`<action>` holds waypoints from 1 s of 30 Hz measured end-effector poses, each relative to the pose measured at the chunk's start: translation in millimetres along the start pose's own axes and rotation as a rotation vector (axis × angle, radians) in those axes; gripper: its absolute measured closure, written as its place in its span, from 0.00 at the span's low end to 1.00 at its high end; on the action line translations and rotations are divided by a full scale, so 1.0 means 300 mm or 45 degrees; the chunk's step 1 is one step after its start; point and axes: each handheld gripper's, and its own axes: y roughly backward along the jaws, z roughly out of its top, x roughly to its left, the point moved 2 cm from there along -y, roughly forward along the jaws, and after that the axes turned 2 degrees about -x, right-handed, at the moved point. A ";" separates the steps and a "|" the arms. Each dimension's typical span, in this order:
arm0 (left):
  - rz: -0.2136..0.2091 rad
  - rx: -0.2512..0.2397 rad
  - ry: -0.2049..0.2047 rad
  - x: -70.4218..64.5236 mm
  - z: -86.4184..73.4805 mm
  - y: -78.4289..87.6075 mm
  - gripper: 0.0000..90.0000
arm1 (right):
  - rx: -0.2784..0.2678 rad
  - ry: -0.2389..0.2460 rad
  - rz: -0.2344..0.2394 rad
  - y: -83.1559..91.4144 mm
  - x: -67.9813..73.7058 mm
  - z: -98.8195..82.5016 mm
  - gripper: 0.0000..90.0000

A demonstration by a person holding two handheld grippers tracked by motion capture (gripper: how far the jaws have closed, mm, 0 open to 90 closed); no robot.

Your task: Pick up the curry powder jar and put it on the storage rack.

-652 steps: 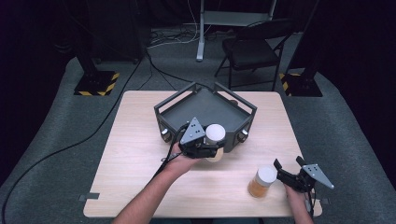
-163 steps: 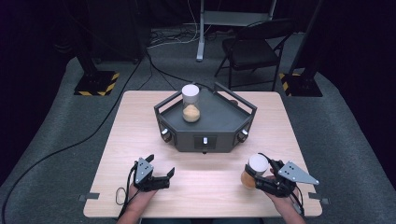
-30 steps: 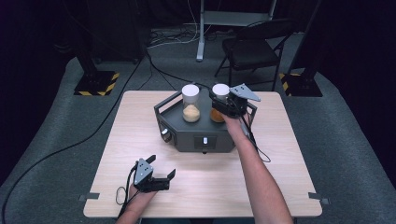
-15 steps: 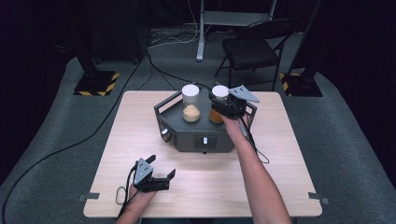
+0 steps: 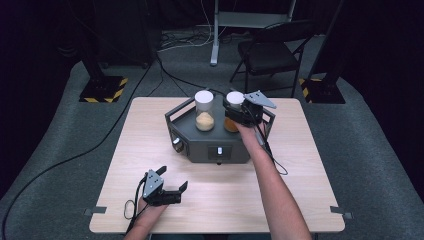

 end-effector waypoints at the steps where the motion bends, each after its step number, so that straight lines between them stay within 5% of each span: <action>1: 0.000 0.001 0.000 0.000 0.000 0.000 0.02 | 0.008 -0.007 0.002 0.000 -0.002 0.001 0.09; 3: 0.000 0.000 -0.002 -0.001 0.000 0.000 0.01 | 0.013 -0.013 0.025 0.000 -0.014 -0.001 0.00; 12: -0.001 0.004 -0.003 -0.001 0.001 -0.002 0.01 | -0.010 -0.049 0.052 0.031 -0.041 -0.016 0.00; 30: -0.012 0.012 -0.004 0.003 0.003 -0.006 0.01 | -0.079 0.051 0.107 0.182 -0.048 -0.028 0.00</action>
